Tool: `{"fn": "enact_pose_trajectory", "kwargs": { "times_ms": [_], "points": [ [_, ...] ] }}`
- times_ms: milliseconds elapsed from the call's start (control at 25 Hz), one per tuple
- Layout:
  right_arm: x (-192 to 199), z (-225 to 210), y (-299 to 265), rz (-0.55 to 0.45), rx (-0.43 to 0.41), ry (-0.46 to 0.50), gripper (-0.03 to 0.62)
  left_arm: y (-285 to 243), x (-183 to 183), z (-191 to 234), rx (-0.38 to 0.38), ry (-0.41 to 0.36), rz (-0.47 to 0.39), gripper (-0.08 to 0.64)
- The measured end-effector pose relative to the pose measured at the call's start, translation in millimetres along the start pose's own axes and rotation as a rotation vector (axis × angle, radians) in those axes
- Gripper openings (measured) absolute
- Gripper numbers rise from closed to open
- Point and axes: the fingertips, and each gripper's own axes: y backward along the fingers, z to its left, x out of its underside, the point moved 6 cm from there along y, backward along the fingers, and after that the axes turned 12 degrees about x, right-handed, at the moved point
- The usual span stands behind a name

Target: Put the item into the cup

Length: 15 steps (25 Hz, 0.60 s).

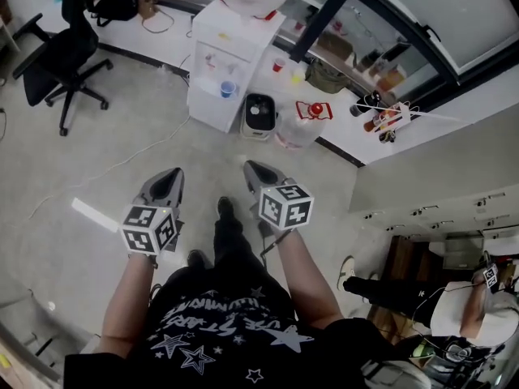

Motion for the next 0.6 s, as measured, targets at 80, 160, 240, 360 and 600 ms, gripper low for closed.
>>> {"fn": "enact_pose_trajectory", "kwargs": {
  "times_ms": [80,160,240,360,600],
  "points": [
    [-9,-12,-16,0.006,-0.01,-0.001,0.002,-15,-4,5,-0.009,0.01,0.002,0.005],
    [-18,-24,-33,0.014,-0.02,-0.004,0.002,-32,-8,12,-0.018,0.012,0.011,0.005],
    [-27,-37,-50,0.023,-0.032,-0.004,0.002,-50,-13,20,-0.033,0.019,0.02,0.005],
    [-40,-57,-74,0.038,-0.054,0.001,0.002,-78,-20,30,-0.054,0.028,0.034,0.005],
    [-61,-91,-121,0.066,-0.09,0.024,0.002,-129,-34,52,-0.083,0.034,0.052,0.005]
  ]
}}
